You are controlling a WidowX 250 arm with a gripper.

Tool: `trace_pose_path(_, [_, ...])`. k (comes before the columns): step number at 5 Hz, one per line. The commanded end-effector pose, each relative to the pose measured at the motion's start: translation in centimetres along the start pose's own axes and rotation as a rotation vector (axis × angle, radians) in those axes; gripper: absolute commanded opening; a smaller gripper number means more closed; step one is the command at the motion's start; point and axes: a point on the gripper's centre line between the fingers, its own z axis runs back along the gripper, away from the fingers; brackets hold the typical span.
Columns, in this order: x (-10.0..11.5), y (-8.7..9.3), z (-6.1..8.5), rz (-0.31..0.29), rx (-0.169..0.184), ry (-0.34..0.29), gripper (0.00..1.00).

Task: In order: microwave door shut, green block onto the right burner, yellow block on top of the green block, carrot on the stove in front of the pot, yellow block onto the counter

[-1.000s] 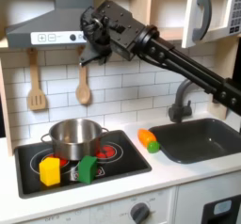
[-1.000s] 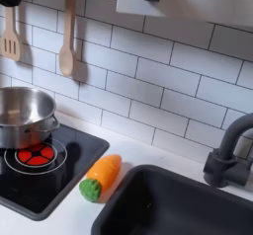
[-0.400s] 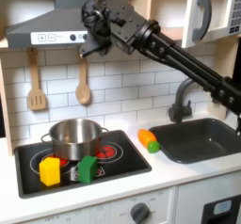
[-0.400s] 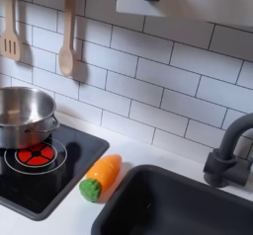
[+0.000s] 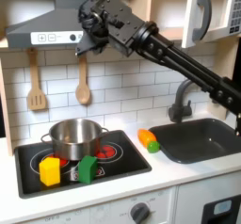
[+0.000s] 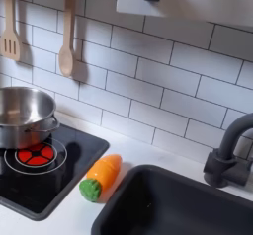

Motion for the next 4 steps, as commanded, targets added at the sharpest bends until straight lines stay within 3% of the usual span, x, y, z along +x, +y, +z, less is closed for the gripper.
trace_pose_path(1, [0.3, -0.1, -0.1, 0.011, -0.01, -0.003, 0.0])
trace_pose_path(4, [1.4, 0.1, -0.6, 0.032, -0.012, -0.017, 0.0])
